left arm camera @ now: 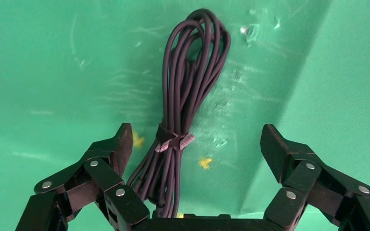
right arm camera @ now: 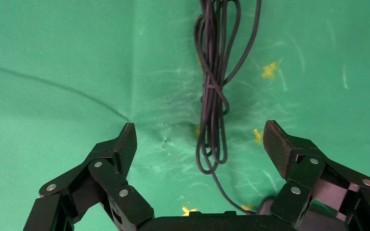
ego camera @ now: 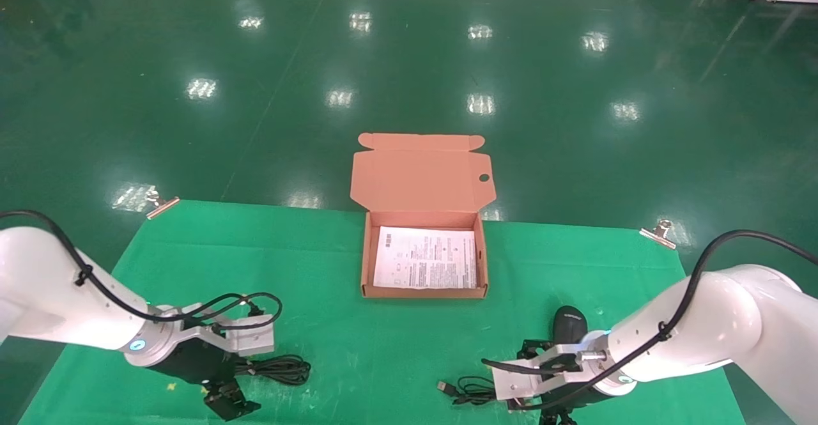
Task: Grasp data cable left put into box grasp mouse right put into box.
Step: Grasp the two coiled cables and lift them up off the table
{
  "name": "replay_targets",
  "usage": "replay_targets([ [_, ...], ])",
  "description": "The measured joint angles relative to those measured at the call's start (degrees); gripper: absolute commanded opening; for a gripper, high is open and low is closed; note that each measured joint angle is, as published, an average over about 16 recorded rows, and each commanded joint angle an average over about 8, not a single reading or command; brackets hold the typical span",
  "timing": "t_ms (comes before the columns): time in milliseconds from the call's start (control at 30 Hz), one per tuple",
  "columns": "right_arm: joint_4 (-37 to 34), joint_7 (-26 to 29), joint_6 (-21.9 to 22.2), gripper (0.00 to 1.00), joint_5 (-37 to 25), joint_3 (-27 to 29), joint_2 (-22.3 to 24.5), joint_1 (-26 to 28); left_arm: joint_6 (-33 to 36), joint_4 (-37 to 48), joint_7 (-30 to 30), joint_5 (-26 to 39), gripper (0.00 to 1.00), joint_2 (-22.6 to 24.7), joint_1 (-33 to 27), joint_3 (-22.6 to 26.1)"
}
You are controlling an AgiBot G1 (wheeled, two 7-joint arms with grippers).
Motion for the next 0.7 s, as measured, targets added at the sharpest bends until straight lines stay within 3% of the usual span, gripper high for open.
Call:
replay_targets([
  [700, 0.9, 0.3, -0.2, 0.0, -0.2, 0.0, 0.4, 0.1, 0.2, -1.4, -0.1, 0.2, 0.0, -0.2, 0.0, 0.1],
])
